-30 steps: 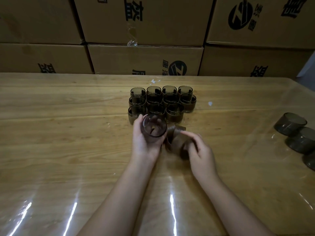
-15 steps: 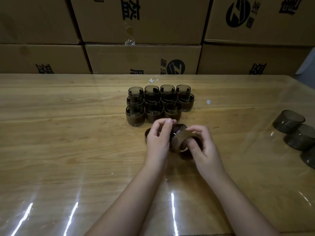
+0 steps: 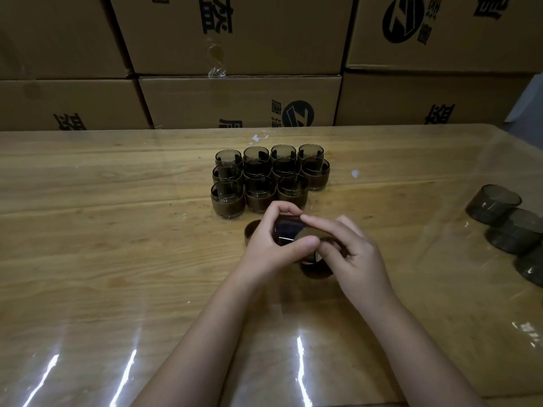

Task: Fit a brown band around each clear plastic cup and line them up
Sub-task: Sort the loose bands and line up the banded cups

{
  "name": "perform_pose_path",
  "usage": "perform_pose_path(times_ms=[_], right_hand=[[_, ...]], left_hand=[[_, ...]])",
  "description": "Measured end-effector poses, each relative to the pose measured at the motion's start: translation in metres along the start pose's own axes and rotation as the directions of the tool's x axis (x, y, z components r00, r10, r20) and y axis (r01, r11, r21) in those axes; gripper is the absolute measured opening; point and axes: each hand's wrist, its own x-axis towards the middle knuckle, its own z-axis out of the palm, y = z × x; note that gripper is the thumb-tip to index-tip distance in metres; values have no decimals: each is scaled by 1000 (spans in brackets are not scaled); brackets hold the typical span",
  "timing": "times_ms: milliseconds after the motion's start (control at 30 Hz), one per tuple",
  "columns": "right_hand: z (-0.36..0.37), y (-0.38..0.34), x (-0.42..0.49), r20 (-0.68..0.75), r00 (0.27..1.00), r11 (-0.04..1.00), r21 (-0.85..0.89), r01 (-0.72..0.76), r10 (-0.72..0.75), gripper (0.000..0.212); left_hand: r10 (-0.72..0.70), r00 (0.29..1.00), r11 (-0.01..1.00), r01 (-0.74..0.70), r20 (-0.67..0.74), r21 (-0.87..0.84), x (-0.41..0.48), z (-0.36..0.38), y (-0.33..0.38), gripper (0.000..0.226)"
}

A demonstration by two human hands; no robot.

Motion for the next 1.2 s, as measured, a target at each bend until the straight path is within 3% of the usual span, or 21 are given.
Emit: perform_pose_path(times_ms=[100,200,300,500,733,967,1100,1200], right_hand=[[0,-4,2,32,990,989,53,-139,137,39],[-1,-4,2,199,936,902,268,-338,291,53],[-1,-2,2,325,875,826,324,-460,359,66],[1,-4,3,164,939,900,275,-338,302,50],[6,-1,1,36,951,915,263,-306,308,30],[8,0,-1,-48,954,937,209,-279,294,25],[11,1,-1,-142,949,945,210,-250,283,25],[11,1,0,-117,940,912,304,-274,321,31]], left_hand=[[12,999,1000,-12,-30,-7,0,1,0,43],[24,999,1000,-24,-32,-14,0,0,-2,38],[15,999,1000,-15,-29,-6,0,-2,-4,37],[68,994,997,-70,-81,-28,1,4,-6,32],[117,984,986,-132,-137,-102,-2,11,-6,30],[91,978,988,-113,-186,-109,-2,14,-10,26],[23,966,975,-78,-258,-207,1,20,-10,40],[-19,981,946,-44,-191,-321,2,25,-6,51]])
